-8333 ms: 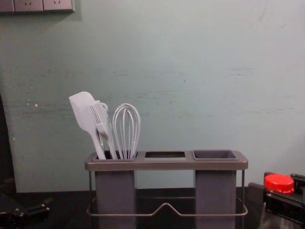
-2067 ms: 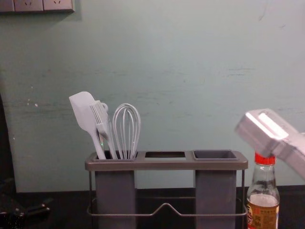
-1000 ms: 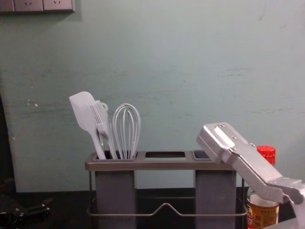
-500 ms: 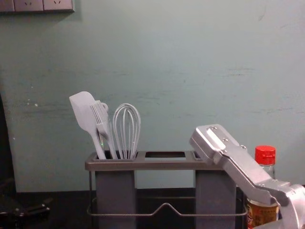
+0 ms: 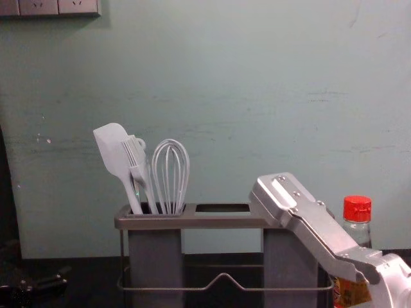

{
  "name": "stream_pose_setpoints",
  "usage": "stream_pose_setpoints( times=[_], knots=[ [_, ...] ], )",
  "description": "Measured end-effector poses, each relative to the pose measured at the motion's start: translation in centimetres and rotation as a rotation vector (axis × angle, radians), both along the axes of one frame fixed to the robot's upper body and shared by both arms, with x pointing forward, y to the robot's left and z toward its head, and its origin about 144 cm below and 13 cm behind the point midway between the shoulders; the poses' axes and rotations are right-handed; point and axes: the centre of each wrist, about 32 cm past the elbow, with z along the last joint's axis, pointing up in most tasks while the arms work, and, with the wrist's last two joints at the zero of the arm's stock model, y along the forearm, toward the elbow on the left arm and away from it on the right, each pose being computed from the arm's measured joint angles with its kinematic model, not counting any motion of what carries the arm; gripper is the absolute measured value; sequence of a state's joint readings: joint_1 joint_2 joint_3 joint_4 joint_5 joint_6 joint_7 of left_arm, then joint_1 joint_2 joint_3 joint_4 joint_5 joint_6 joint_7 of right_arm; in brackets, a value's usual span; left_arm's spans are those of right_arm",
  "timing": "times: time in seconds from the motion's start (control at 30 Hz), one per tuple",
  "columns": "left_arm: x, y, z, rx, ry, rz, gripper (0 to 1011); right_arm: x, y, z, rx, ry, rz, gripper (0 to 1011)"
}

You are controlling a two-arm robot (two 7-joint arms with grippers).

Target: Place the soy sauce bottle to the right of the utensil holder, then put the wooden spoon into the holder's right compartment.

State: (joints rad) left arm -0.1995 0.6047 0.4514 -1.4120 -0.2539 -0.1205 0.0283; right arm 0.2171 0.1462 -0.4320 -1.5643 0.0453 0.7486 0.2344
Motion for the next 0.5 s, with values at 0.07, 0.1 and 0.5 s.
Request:
stream_pose_setpoints(
  times=[0.07,0.1,0.5],
  knots=[
    [0.0,0.0,0.0,0.0,0.0,0.0,1005,0.0,0.02,-0.08,-0.001,0.0,0.0,997],
    [0.0,0.0,0.0,0.0,0.0,0.0,1005,-0.01,0.01,-0.1,0.0,0.0,-0.001,984],
    [0.0,0.0,0.0,0.0,0.0,0.0,1005,-0.25,-0.33,0.05,0.027,-0.002,0.0,837]
  ],
)
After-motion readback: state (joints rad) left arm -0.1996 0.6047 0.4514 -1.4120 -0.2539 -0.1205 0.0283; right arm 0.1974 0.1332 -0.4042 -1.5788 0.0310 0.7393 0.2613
